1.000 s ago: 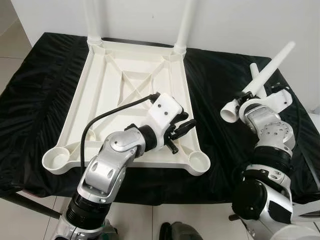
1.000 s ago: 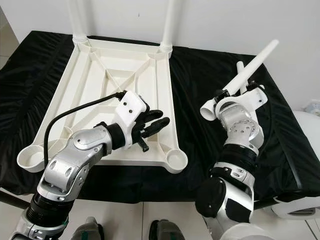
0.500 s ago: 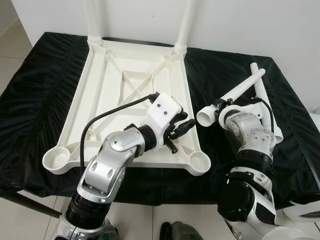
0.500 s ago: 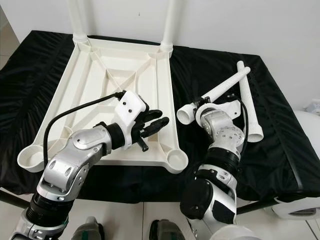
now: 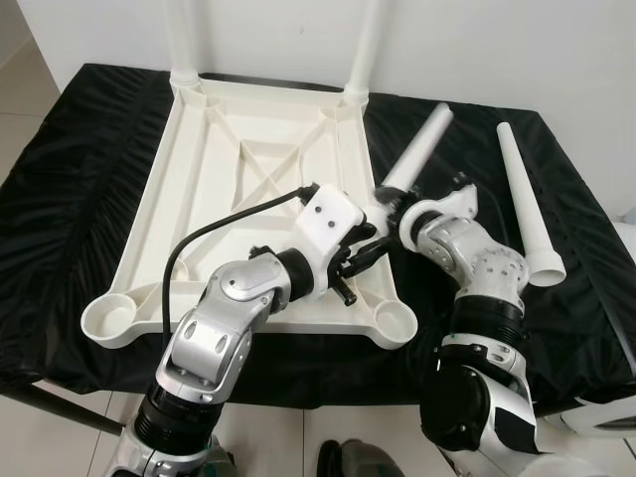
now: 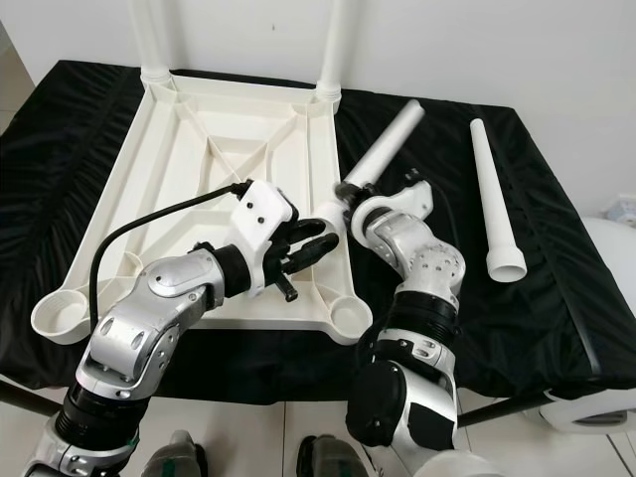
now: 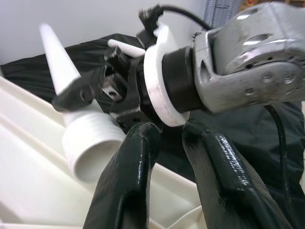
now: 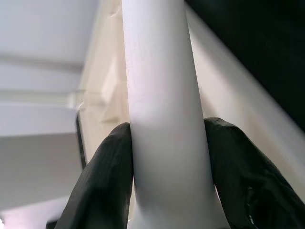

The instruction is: Building children table

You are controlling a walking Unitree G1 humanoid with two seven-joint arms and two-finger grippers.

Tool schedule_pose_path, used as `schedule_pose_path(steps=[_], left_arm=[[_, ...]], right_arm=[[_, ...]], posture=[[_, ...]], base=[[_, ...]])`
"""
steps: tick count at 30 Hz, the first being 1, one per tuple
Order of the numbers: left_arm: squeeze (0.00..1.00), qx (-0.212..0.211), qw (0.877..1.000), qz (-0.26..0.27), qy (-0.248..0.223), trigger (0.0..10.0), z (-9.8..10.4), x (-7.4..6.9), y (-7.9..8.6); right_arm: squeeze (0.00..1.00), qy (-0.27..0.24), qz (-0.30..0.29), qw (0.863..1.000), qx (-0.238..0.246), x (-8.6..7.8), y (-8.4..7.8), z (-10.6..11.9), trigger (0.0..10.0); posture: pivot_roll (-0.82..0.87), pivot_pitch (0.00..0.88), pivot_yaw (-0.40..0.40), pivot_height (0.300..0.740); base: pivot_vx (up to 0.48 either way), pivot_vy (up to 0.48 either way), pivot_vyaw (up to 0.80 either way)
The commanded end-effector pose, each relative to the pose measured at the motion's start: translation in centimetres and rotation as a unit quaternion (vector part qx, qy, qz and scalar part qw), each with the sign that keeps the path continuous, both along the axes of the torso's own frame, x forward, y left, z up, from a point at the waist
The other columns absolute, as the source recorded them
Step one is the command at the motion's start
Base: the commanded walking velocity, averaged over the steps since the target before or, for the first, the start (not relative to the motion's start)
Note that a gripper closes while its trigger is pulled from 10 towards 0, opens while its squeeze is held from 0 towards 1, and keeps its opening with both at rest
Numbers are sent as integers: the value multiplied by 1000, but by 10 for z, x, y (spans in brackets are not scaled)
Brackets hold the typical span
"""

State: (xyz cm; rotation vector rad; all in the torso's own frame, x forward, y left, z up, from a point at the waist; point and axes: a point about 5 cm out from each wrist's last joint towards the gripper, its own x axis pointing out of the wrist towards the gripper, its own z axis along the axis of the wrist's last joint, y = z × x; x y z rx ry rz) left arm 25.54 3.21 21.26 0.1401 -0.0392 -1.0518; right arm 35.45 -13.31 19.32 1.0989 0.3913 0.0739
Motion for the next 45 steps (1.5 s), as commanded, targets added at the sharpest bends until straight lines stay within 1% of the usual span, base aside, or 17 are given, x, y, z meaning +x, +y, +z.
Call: schedule_pose_path(steps=[1,6,7,9,10,11,12,14,16,24,27,28,29,39,42,43,45], left_arm=[[0,-4,999,35,1,10000,0,2,-1],[0,-10,999,38,0,10000,2,2,-2],[0,-13,999,39,0,10000,2,3,-2],[0,-13,999,39,0,10000,2,3,-2],[0,-13,999,43,-1,10000,2,4,-1],[0,-13,999,43,-1,10000,2,4,-1],[0,-11,999,49,-6,10000,2,7,1],[0,-11,999,49,-6,10000,2,7,1],[0,-8,998,64,-11,10000,3,14,10],[0,-13,995,97,-12,10000,8,31,33],[0,-40,993,114,-7,10000,19,44,48],[0,-40,993,114,-7,10000,19,44,48],[0,-43,992,116,-9,10000,21,46,50],[0,-118,991,65,19,10000,45,55,46],[0,-163,986,9,43,10000,61,57,35],[0,-163,986,9,43,10000,61,57,35],[0,-169,984,-7,50,10000,65,59,32]], right_arm=[[0,-21,14,1000,10,-5,8,1,10000],[0,-45,10,999,-23,-4,4,6,10000],[0,-60,7,997,-53,-4,0,8,10000],[0,-60,7,997,-53,-4,0,8,10000],[0,-82,2,992,-98,-4,-6,10,10000],[0,-82,2,992,-98,-4,-6,10,10000],[0,-103,-6,985,-138,-4,-11,10,10000],[0,-103,-6,985,-138,-4,-11,10,10000],[0,-128,-25,969,-209,-6,-21,2,10000],[0,-151,-67,943,-288,-13,-35,-14,10000],[0,-206,-42,910,-358,-15,-38,-18,10000],[0,-206,-42,910,-358,-15,-38,-18,10000],[0,-219,-40,901,-374,-15,-39,-18,10000],[0,-326,51,858,-394,-23,-35,-18,10000],[0,-381,114,825,-401,-30,-28,-18,10000],[0,-381,114,825,-401,-30,-28,-18,10000],[0,-401,147,809,-404,-34,-24,-19,10000]], posture=[[32,57,-74,740],[32,57,-75,740],[33,57,-74,740],[33,57,-74,740],[33,59,-76,740],[33,59,-76,740],[35,59,-77,740],[35,59,-77,740],[35,60,-78,740],[38,60,-75,740],[44,60,-76,740],[44,60,-76,740],[44,60,-76,740],[47,56,-79,740],[48,55,-83,740],[48,55,-83,740],[48,55,-85,740]], base=[[0,0,0],[0,0,0],[0,0,0],[0,0,0],[0,0,0],[0,0,0],[0,0,0],[0,0,0],[0,0,0],[0,0,0],[0,0,0],[0,0,0],[0,0,0],[0,0,0],[0,0,0],[0,0,0],[0,0,0]])
